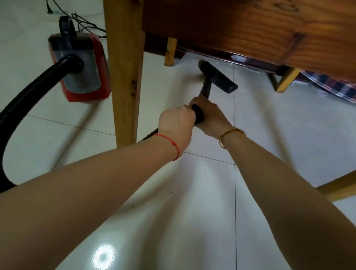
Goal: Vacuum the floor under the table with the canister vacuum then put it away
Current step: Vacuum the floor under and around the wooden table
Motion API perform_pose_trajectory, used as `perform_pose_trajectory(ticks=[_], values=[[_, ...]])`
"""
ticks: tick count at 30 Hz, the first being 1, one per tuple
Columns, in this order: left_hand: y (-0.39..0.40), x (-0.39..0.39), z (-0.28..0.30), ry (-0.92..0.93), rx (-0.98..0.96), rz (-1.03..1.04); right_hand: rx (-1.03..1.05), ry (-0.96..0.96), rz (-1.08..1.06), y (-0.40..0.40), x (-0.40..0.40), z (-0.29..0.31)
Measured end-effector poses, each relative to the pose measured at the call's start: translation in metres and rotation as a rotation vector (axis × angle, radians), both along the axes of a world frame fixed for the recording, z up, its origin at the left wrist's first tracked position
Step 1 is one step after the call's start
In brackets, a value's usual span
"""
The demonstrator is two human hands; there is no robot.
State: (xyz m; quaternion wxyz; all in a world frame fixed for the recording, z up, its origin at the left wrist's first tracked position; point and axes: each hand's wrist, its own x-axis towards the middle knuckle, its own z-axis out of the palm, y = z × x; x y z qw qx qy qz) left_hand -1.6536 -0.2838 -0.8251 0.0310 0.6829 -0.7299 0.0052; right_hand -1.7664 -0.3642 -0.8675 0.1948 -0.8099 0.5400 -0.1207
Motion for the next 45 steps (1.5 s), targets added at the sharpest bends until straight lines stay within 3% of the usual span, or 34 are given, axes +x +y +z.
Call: perform_pose_trajectory(ticks=[7,16,24,36,45], values=[[-0.032,-0.035,0.0,-0.027,-0.062,-0.067,-0.076,-0.025,-0.085,-0.026,-0.04,-0.001],[-0.004,-0.059,0.008,-0.047,-0.05,-0.155,-0.153,0.076,-0.182,0.011,-0.067,0.001],[0.069,-0.013,0.034,-0.018,-0.034,-0.159,-0.168,-0.096,-0.078,0.091,-0.028,0.022],[0.174,0.082,0.075,-0.156,-0.028,-0.197,-0.262,0.018,-0.07,0.2,0.062,0.05],[0.174,0.063,0.09,-0.194,-0.042,-0.284,-0.285,0.04,-0.16,0.21,0.039,0.063]])
